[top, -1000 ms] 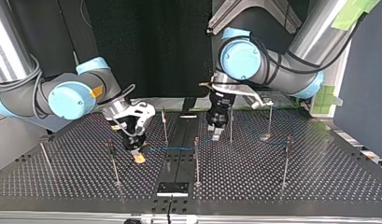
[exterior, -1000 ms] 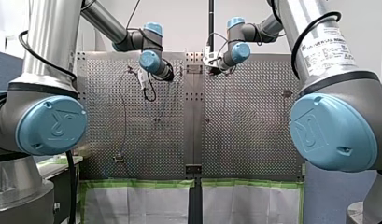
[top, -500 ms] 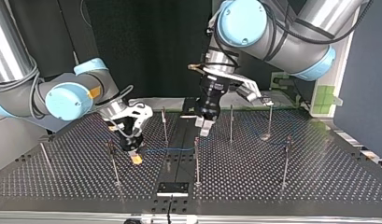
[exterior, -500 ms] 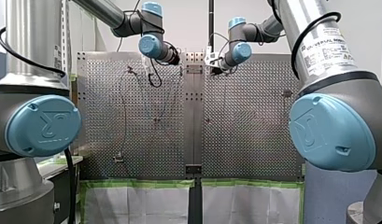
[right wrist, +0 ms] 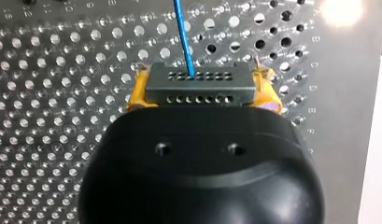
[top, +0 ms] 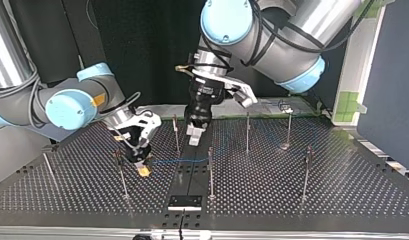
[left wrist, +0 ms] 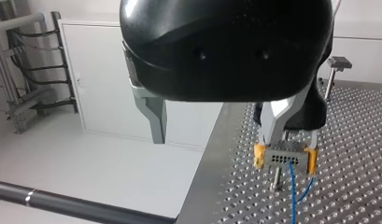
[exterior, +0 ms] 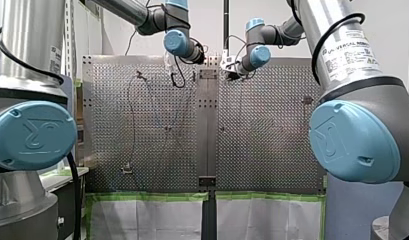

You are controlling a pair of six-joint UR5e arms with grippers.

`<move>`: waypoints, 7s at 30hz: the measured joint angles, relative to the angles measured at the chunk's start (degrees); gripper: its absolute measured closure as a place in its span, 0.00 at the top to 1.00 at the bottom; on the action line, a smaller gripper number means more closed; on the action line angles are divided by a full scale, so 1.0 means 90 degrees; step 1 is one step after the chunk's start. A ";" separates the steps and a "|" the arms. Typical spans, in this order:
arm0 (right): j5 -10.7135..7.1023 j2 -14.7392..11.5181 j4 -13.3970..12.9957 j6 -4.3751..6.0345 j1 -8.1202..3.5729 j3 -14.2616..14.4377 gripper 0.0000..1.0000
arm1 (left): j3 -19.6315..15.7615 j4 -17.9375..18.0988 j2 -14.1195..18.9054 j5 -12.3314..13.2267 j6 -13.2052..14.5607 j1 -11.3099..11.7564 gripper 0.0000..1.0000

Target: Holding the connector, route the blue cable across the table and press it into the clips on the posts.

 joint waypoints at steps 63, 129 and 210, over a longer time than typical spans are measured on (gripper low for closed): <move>0.0111 -0.0022 0.0001 0.0004 -0.0083 -0.0003 0.00 | 0.2669 -0.0311 -0.2707 -0.0804 0.0371 0.0158 1.00; 0.0408 0.0007 -0.0099 0.0002 -0.0031 0.1568 0.00 | 0.0718 0.0823 -0.2557 -0.1776 0.0452 -0.0395 0.00; 0.0536 0.0838 -0.1926 0.0071 -0.0572 0.2371 0.00 | 0.0957 0.2274 -0.4311 0.0489 0.0227 0.0569 0.00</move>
